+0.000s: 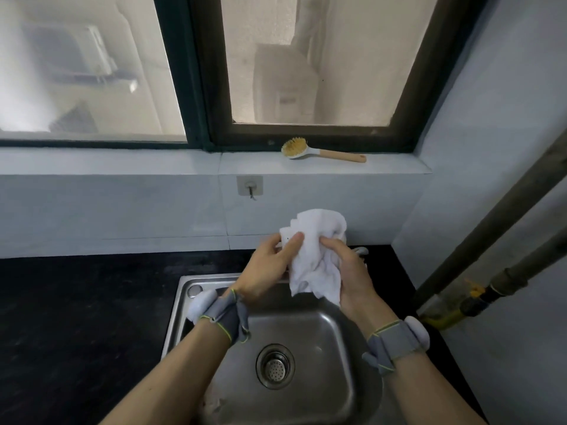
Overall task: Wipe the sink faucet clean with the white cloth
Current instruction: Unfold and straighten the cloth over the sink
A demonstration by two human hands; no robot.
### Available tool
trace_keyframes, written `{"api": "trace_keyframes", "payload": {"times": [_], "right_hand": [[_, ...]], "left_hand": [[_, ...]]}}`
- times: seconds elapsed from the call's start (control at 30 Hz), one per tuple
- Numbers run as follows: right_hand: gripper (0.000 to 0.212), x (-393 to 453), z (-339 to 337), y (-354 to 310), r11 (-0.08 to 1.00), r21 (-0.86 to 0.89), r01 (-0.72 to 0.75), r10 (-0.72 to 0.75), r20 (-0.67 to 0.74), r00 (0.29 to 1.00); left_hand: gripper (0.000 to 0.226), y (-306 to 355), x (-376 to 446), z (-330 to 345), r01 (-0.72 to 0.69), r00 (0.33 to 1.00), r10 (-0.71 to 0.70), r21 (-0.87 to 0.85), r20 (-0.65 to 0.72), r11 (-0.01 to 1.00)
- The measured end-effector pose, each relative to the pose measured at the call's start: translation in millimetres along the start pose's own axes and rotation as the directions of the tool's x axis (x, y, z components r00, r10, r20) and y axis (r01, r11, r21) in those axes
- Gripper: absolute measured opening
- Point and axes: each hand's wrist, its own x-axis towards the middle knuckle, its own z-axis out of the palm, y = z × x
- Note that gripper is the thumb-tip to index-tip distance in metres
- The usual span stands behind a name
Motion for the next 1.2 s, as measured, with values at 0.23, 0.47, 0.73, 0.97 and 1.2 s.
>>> {"api": "trace_keyframes", "payload": {"times": [0.23,0.47,0.73,0.97,1.2], "right_hand": [[0.061,10.0,22.6,24.2,0.878,-0.464,0.115,-0.161,-0.061,0.985],[0.088,14.4,59.0,40.1,0.819,-0.573,0.028,-0.012,0.032,0.999],[0.035,11.0,70.0,50.5,0.983,-0.161,-0.088,0.105,0.104,0.989],[0.038,20.4,52.7,54.4,0.990,-0.057,-0.128,0.126,-0.033,0.992],[0.050,20.5,45.7,34.5,0.978,0.065,-0.200,0.202,-0.030,0.979]], "left_hand": [[0.023,4.4,-22.3,-47.6,-0.074,0.977,0.084,0.056,-0.196,0.996],[0.030,11.8,-44.2,-68.4,-0.122,0.982,0.123,0.021,-0.143,0.992],[0.041,16.2,-52.2,-80.4,-0.077,0.985,0.050,-0.162,-0.164,0.984],[0.045,19.6,-49.6,-95.8,-0.034,0.980,-0.035,-0.339,-0.195,0.940],[0.034,17.5,-44.5,-99.7,-0.054,0.986,0.008,-0.271,-0.169,0.961]]}}
